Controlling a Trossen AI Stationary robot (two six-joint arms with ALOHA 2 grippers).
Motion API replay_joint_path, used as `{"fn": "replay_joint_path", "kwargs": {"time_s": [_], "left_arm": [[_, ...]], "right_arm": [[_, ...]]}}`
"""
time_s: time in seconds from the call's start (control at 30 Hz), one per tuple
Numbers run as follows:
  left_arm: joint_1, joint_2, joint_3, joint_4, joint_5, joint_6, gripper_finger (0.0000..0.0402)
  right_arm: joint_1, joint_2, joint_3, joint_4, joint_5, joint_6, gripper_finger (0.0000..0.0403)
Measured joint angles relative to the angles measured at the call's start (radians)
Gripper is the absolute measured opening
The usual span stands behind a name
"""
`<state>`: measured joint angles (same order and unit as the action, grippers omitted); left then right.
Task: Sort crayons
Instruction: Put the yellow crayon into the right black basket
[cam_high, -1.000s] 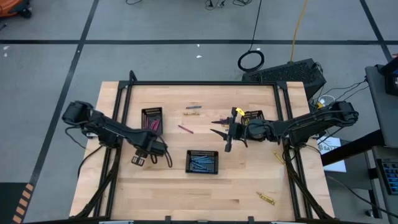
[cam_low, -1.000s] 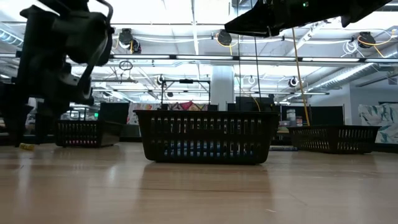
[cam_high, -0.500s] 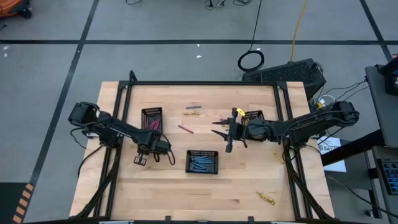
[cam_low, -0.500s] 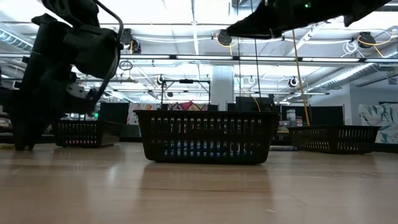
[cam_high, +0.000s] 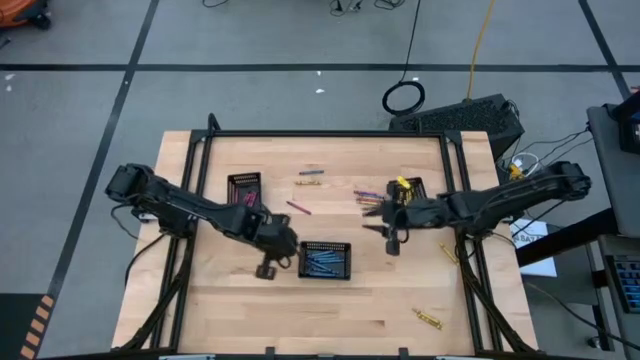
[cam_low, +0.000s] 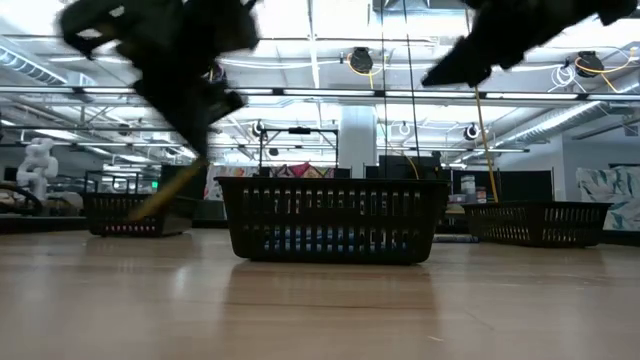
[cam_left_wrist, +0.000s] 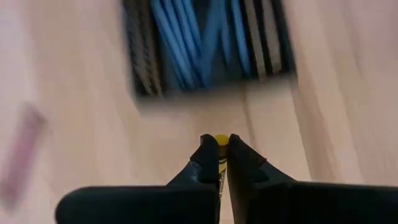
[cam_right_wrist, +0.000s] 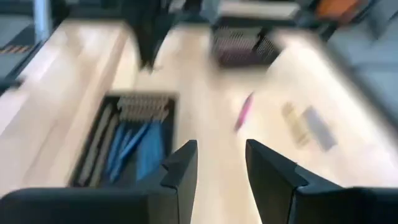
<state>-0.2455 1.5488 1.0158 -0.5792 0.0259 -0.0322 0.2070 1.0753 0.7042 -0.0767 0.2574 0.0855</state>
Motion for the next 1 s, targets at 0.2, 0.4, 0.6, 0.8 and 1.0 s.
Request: {"fn": "replay_joint_path", "kwargs": {"time_s": [0.2,0.4,0.6,0.8,1.0], "left_arm": [[0.067,-0.041,0.003,0.294,-0.114,0.118,0.0002],[0.149,-0.092,0.006,0.616,-0.168,0.195,0.0002],[0.179,-0.108,0.005,0.761,-0.211,0.124,0.0002],[0.177,-0.11,0.004,0.783,-0.328,0.118,0.0001],[0.173,-0.11,0.004,0.796,-0.319,0.125,0.0001]], "right_arm": [[0.001,0.114,-0.091,0.137,-0.074,0.063,0.0121],[-0.023,0.286,-0.135,0.553,-0.068,0.006,0.0121],[-0.063,0.394,-0.118,0.839,0.168,-0.138,0.0135],[-0.083,0.367,-0.084,0.833,0.208,-0.174,0.0175],[-0.083,0.388,-0.035,0.85,0.16,-0.187,0.018]]}}
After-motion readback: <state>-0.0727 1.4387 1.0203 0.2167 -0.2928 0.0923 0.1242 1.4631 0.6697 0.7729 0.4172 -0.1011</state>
